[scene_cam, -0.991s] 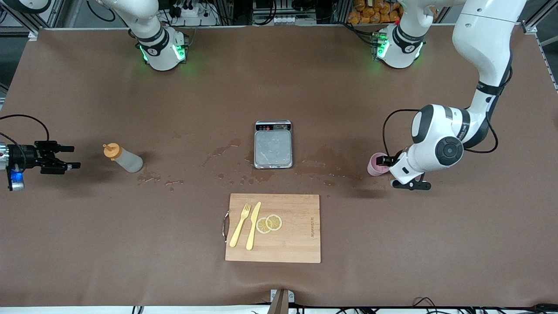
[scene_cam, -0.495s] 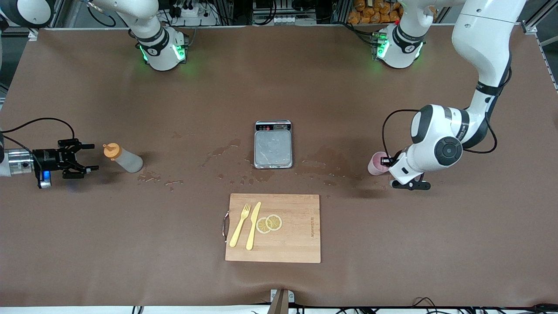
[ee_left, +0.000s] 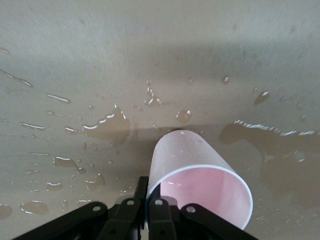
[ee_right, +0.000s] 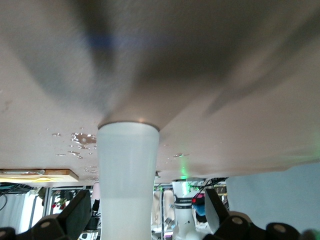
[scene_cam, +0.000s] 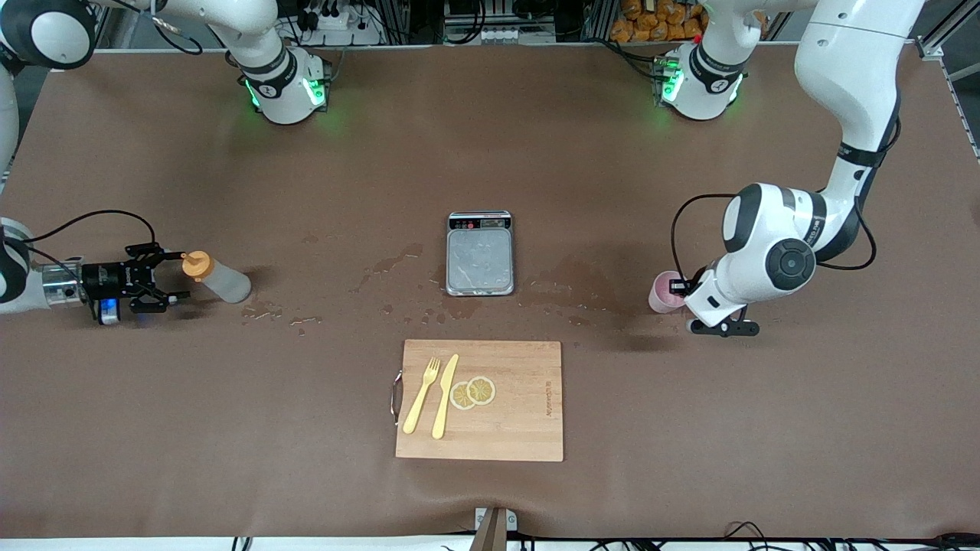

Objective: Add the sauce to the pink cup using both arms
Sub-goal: 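Grasp the white sauce bottle with the right gripper and lift it, then carry the pink cup with the left gripper onto the metal scale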

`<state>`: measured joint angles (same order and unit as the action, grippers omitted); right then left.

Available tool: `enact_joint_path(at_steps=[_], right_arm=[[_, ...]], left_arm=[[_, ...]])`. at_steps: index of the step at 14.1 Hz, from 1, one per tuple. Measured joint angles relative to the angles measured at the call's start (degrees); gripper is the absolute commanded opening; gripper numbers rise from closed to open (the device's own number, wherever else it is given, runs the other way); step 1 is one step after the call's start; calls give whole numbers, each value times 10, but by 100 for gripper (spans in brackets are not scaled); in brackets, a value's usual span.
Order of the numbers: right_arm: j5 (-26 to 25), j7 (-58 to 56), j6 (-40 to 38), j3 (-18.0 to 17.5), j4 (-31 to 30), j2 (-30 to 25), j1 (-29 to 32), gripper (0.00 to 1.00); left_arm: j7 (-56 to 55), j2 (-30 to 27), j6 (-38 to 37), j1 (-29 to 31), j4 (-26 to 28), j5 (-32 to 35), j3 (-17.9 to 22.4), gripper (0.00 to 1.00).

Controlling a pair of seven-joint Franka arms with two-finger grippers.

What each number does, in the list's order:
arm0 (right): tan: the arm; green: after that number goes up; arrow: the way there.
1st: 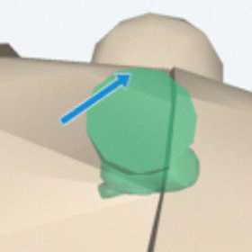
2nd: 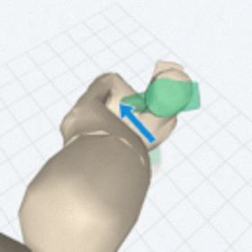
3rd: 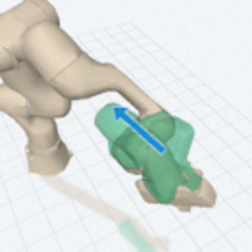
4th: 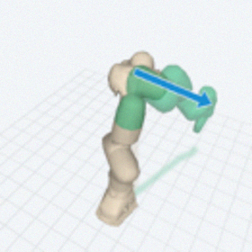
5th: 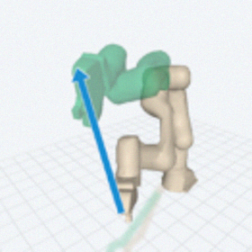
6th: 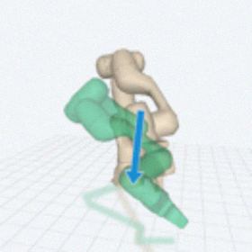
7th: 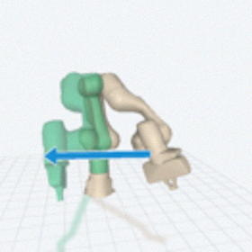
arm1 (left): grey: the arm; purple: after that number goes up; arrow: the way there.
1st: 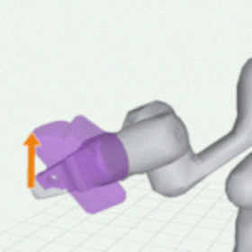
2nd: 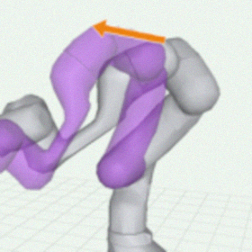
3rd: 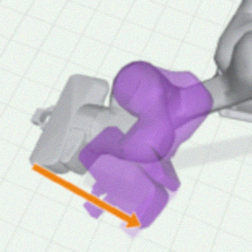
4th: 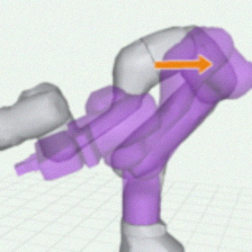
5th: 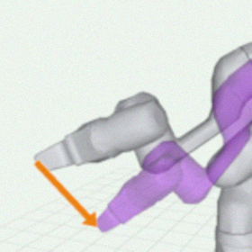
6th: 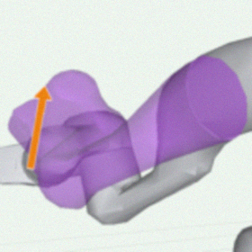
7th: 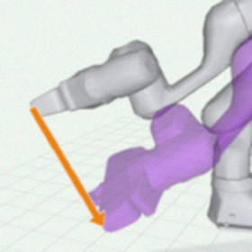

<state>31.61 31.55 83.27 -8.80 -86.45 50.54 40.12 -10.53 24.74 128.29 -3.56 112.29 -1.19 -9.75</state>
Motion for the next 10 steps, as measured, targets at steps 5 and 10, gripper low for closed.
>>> enact_joint_path(at_steps=[5, 10], right_arm=[[31, 0, -16, -2, 0, 27, 1, 100], [45, 0, -22, -4, 1, 43, 1, 100]], left_arm=[[-129, -29, -1, 0, -30, -7, -58, 0], [-225, -31, -29, -5, -74, -27, -110, 0]])
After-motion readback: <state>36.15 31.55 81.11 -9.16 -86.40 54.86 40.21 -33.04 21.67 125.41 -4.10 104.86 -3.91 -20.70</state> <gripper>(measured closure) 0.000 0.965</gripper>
